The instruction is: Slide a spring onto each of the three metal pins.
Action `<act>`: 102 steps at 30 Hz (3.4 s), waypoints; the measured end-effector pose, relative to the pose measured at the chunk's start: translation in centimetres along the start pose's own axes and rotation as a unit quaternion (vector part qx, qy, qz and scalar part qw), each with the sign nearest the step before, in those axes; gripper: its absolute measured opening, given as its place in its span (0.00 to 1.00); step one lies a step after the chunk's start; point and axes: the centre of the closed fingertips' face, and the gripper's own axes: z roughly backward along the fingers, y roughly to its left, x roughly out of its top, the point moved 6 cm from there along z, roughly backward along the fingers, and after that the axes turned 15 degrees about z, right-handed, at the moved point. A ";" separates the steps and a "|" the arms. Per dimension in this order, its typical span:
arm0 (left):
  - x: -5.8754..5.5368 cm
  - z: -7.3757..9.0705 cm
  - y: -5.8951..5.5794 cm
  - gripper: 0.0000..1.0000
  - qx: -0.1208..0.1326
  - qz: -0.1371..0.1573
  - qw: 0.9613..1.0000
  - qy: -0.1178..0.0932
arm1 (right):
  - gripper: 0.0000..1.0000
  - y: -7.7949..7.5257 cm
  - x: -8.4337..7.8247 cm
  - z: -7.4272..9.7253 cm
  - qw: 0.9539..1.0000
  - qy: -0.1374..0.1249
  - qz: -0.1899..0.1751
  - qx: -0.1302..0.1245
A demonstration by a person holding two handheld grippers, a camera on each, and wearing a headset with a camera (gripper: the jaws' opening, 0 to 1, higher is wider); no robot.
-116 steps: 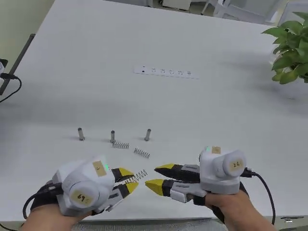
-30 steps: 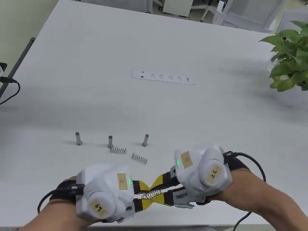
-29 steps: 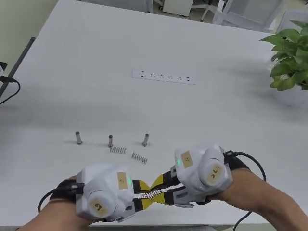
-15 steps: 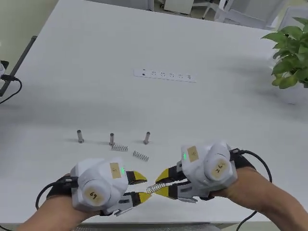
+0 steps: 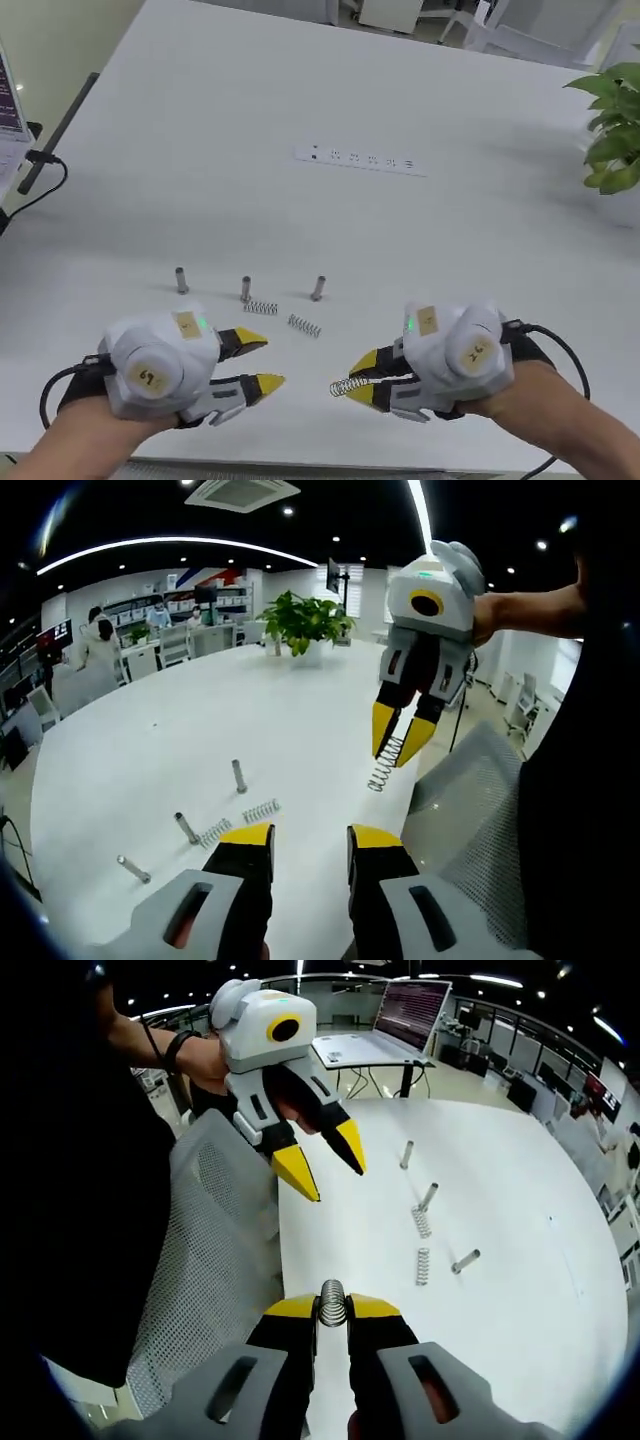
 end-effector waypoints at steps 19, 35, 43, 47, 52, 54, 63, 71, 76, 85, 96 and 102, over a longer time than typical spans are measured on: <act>-2.1 5.2 6.8 0.42 0.114 0.081 0.989 -0.041 | 0.08 -1.0 -1.4 -0.2 0.999 0.026 -0.029 -0.011; -3.4 8.1 9.2 0.51 0.164 0.116 0.978 -0.053 | 0.08 -3.0 -1.3 -0.4 0.999 0.039 -0.035 -0.010; -4.0 8.9 9.7 0.52 0.170 0.125 0.976 -0.051 | 0.08 -4.2 -0.8 -0.6 0.998 0.050 -0.026 -0.007; -4.1 9.2 9.9 0.52 0.171 0.129 0.975 -0.052 | 0.08 -5.0 -0.2 -0.8 0.998 0.054 -0.019 -0.004; -4.4 9.3 10.0 0.51 0.169 0.127 0.976 -0.051 | 0.08 -6.3 0.6 -1.3 0.998 0.063 -0.009 -0.001; -4.7 9.2 10.0 0.52 0.168 0.123 0.977 -0.044 | 0.08 -6.8 0.9 -1.5 0.998 0.065 -0.006 0.000; -5.2 9.0 10.5 0.52 0.162 0.122 0.978 -0.043 | 0.08 -9.7 2.8 -2.9 0.997 0.077 0.012 0.004; -5.0 8.9 10.6 0.53 0.160 0.128 0.978 -0.050 | 0.08 -12.2 5.0 -4.2 0.996 0.078 0.039 0.012; -5.1 9.0 10.9 0.53 0.160 0.129 0.977 -0.054 | 0.08 -13.4 6.4 -5.4 0.996 0.076 0.052 0.018; -5.0 9.3 11.1 0.53 0.161 0.129 0.977 -0.058 | 0.08 -14.8 8.4 -8.2 0.995 0.072 0.065 0.032; -4.8 9.0 11.2 0.54 0.154 0.120 0.979 -0.056 | 0.08 -16.1 10.4 -11.6 0.995 0.058 0.071 0.040; -4.4 9.1 11.4 0.56 0.152 0.121 0.979 -0.064 | 0.08 -17.0 11.4 -13.4 0.995 0.056 0.070 0.039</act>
